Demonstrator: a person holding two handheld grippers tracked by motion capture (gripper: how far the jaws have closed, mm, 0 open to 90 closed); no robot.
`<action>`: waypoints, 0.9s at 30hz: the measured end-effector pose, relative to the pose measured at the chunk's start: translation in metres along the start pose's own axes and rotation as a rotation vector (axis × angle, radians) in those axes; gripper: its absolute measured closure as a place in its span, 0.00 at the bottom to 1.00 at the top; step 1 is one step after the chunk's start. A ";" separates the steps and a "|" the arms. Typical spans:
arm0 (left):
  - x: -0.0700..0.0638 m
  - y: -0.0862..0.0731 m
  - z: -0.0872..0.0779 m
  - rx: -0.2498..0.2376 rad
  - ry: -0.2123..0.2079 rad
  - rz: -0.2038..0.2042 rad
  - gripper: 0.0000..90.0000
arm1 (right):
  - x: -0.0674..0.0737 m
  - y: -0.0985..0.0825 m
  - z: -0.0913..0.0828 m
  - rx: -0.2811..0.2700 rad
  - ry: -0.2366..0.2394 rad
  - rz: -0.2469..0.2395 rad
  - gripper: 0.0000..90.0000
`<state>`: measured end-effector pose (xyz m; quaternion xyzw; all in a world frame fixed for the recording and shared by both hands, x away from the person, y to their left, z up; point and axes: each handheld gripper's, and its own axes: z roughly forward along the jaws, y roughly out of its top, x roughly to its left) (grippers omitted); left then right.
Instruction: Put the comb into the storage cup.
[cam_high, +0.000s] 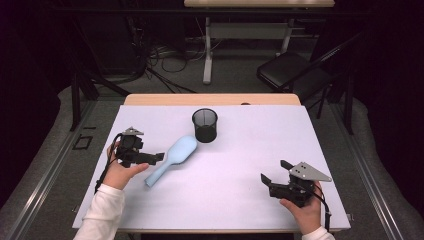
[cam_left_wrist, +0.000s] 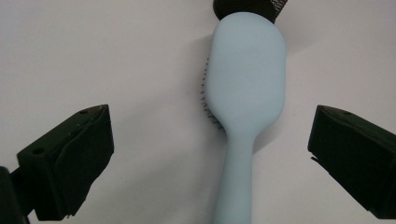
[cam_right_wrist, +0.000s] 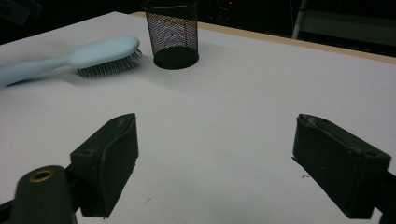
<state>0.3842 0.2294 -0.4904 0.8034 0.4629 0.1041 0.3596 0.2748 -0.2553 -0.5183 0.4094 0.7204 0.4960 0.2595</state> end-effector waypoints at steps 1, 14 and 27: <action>0.000 0.000 0.000 0.004 -0.002 0.002 0.01 | 0.000 0.000 0.000 0.000 0.000 0.001 0.15; -0.009 0.004 -0.002 0.023 -0.016 0.024 0.01 | 0.000 0.000 0.000 0.003 0.000 0.001 0.15; -0.019 0.009 0.002 0.070 -0.015 0.057 0.01 | 0.003 -0.001 0.003 0.010 0.005 -0.002 0.15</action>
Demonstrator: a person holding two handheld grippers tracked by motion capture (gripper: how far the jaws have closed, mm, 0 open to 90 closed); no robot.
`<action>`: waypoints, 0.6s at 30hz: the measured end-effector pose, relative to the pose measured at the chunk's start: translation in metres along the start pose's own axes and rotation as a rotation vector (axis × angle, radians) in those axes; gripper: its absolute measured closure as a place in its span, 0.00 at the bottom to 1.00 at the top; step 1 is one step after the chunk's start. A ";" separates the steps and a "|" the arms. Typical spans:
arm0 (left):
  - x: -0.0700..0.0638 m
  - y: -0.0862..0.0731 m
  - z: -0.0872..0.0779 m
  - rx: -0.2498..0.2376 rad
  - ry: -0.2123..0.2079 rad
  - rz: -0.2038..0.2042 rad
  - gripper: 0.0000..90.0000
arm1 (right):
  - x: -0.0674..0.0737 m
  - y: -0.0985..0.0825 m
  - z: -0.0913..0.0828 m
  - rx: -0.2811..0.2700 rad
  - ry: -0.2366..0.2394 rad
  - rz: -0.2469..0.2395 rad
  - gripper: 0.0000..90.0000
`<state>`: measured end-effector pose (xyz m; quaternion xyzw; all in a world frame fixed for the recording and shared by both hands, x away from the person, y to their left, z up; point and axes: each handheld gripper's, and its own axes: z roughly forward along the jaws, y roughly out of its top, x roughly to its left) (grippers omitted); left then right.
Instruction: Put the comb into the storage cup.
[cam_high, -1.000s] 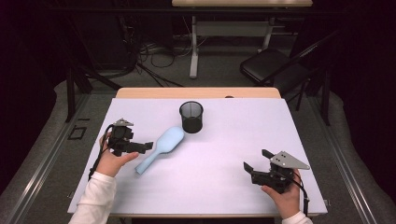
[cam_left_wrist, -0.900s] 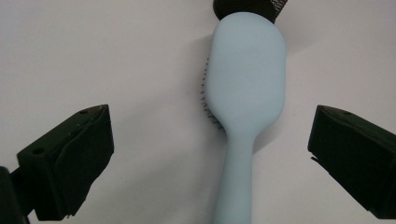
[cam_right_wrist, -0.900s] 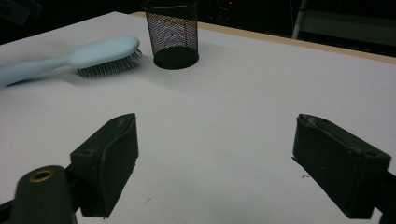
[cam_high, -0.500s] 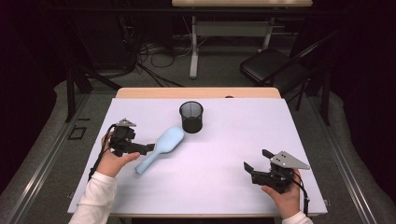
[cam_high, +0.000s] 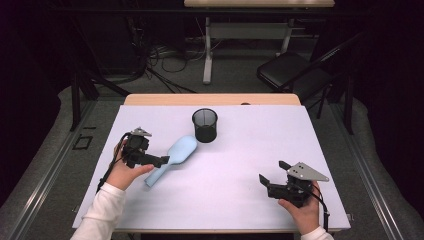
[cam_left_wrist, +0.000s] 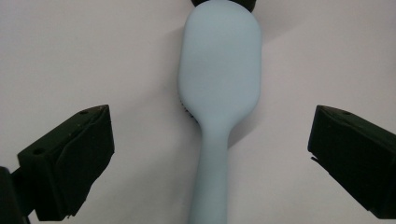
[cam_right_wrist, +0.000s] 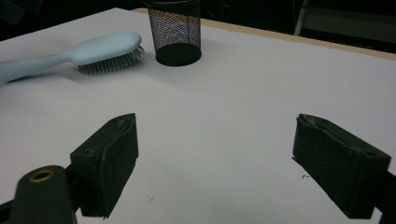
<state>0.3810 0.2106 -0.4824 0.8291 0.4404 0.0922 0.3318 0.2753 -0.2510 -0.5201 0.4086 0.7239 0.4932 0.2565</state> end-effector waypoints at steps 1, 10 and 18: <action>0.000 0.001 0.000 0.007 -0.001 0.003 0.01 | 0.000 0.000 0.000 0.000 0.000 0.000 0.15; 0.000 0.006 0.000 0.054 -0.019 -0.004 0.01 | -0.001 0.000 0.000 0.002 0.001 0.002 0.15; 0.000 0.010 0.001 0.083 -0.040 -0.009 0.01 | 0.000 -0.001 0.001 -0.002 0.004 0.007 0.15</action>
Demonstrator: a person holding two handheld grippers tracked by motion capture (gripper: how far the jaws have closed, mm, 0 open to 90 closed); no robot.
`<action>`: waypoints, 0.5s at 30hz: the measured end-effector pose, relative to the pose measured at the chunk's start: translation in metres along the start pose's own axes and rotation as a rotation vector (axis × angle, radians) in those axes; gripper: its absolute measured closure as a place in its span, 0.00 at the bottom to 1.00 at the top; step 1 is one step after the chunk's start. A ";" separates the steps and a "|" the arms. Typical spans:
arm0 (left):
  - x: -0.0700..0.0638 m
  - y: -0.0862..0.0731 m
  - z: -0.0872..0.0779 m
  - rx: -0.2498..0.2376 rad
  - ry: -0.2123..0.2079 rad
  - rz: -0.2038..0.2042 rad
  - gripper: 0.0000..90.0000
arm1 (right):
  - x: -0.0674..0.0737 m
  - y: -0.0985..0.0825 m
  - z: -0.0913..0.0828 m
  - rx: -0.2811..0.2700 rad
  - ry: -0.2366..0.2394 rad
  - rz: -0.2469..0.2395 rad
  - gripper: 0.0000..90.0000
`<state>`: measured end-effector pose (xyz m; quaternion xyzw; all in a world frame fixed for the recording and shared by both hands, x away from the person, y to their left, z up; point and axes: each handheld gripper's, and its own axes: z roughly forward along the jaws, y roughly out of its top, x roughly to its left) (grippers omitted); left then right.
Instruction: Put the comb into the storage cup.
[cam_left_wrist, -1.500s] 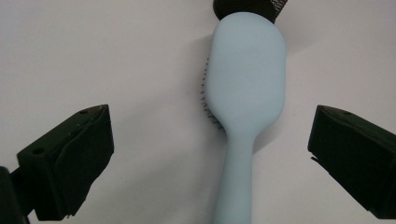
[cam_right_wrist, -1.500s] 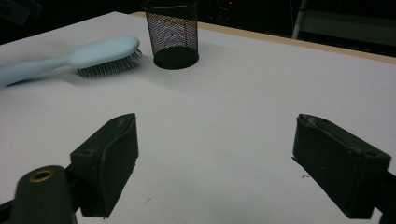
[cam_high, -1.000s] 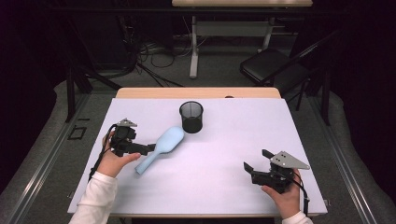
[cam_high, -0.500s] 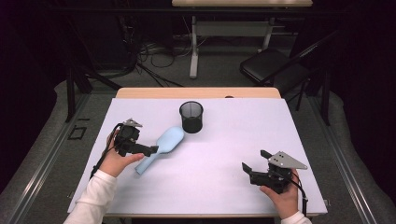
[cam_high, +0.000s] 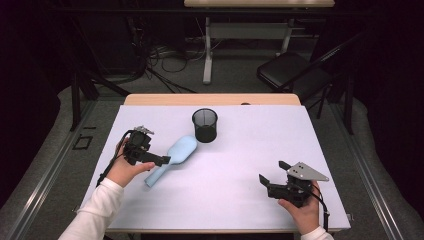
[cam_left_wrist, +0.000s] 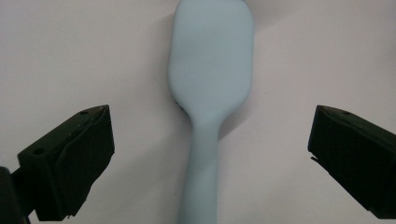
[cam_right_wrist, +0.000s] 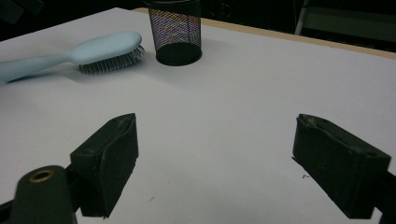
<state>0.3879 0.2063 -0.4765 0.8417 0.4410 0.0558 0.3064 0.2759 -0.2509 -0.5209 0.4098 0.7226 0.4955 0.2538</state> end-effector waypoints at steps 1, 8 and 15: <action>0.000 0.001 0.000 0.007 -0.001 0.002 0.01 | 0.000 0.000 0.000 0.000 0.000 0.000 0.15; 0.000 0.004 0.001 0.047 0.012 0.010 0.01 | 0.000 0.000 0.000 0.002 -0.001 0.001 0.15; -0.003 0.007 0.004 0.086 0.014 0.022 0.01 | 0.000 0.000 0.000 0.005 -0.001 -0.004 0.15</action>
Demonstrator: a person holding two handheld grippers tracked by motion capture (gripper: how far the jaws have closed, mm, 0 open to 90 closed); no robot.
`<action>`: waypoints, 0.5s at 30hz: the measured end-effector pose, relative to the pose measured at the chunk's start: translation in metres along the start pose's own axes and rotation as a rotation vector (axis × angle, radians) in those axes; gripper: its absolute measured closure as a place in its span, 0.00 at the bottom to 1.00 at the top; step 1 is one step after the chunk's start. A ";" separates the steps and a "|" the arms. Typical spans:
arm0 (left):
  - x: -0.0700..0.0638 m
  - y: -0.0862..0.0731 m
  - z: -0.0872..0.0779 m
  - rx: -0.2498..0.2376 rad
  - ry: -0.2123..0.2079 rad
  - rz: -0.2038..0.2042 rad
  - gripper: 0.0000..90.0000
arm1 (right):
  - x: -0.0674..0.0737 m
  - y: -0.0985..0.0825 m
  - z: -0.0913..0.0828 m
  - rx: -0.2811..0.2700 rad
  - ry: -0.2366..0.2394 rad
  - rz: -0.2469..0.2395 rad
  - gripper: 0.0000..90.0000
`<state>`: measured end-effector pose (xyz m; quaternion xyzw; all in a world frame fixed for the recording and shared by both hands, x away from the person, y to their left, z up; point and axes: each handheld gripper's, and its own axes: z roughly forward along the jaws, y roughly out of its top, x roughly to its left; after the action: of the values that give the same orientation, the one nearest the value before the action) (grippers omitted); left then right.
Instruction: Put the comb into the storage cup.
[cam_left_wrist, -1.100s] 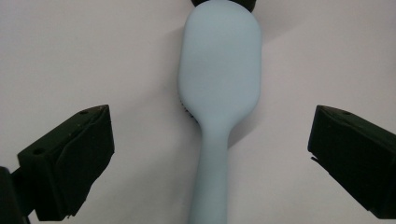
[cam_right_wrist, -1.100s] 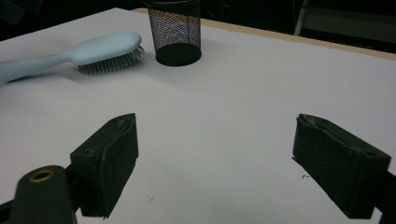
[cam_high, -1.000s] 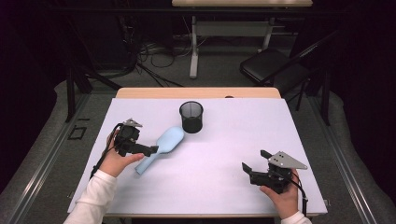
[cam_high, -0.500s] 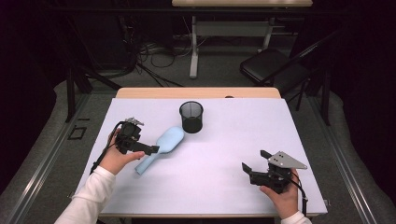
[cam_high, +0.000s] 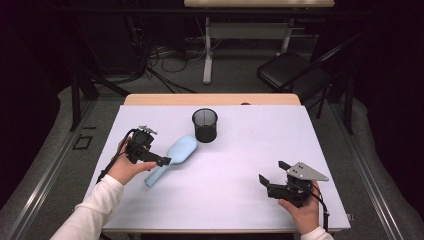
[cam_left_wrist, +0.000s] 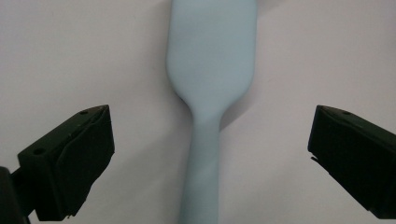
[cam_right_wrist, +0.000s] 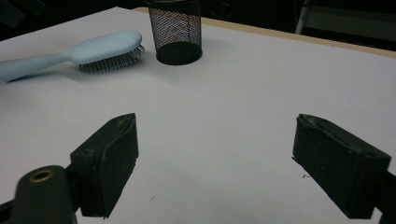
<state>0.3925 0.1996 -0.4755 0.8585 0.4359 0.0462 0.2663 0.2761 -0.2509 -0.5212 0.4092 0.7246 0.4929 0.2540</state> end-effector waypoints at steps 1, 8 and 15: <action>0.000 0.000 0.000 0.006 0.002 0.003 0.01 | 0.000 0.000 0.000 0.000 0.001 0.000 0.15; -0.002 0.004 0.003 0.054 0.005 0.010 0.01 | -0.001 0.000 0.000 0.000 0.002 0.008 0.15; -0.001 0.007 0.007 0.092 0.007 0.012 0.01 | -0.001 0.000 0.000 0.003 0.003 0.010 0.15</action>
<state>0.3992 0.1930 -0.4782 0.8722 0.4333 0.0306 0.2247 0.2767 -0.2517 -0.5216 0.4126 0.7235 0.4938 0.2499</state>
